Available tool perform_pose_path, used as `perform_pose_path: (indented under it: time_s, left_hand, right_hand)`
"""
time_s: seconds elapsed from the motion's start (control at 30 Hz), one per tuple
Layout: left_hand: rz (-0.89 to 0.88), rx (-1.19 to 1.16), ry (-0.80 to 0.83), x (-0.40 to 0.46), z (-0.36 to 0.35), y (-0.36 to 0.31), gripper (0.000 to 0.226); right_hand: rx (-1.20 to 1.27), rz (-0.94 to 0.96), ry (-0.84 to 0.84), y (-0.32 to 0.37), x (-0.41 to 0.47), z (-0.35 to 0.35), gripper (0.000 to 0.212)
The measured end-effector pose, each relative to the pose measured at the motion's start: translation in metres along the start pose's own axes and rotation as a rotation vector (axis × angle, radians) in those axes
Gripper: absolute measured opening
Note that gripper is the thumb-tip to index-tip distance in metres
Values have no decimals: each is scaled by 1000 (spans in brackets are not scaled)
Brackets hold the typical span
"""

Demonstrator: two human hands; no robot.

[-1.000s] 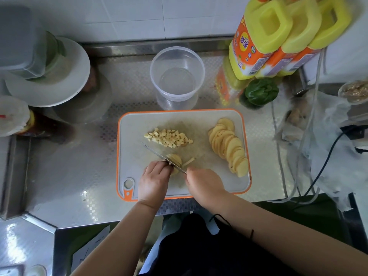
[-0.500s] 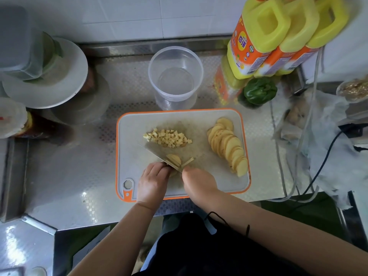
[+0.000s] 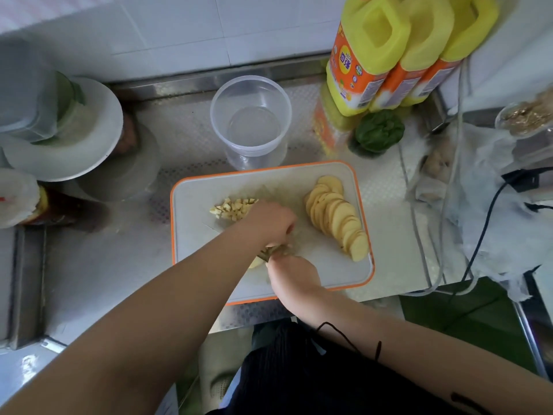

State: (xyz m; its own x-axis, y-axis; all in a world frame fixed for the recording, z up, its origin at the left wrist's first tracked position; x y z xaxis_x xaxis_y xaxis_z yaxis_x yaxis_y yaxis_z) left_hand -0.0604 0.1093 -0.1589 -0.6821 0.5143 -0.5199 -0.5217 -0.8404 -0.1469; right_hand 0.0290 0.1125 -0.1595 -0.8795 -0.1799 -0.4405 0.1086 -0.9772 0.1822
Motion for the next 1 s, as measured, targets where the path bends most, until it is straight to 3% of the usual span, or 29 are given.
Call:
perform_pose_path:
  time_s: [0.13, 0.27, 0.4, 1.0]
  left_hand:
    - [-19, 16, -61, 2, 1, -4, 13]
    - [88, -307, -131, -4, 16, 18, 25]
    - [174, -468, -135, -25, 15, 41, 6]
    - [281, -313, -107, -45, -15, 78, 10]
  right_hand:
    - [35, -16, 13, -1, 1, 0, 33]
    - [76, -13, 13, -1, -2, 2, 24]
    - [68, -1, 15, 0, -3, 4, 20]
    - [5, 8, 16, -1, -1, -1, 29]
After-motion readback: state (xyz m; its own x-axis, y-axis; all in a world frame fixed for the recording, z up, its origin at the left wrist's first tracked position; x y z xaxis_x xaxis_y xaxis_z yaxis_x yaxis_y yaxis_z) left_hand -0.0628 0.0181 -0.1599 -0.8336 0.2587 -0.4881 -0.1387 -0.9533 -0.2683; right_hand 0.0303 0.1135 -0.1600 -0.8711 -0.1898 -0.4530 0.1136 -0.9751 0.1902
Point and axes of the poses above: each hand's wrist, its own x-axis towards the middle knuckle, its own z-axis out of the back of the hand, y = z × x, the point moved 10 cm from there along x, towards the middle knuckle, and after that the axes turned 8 degrees about -y, right-handed, at the moved point
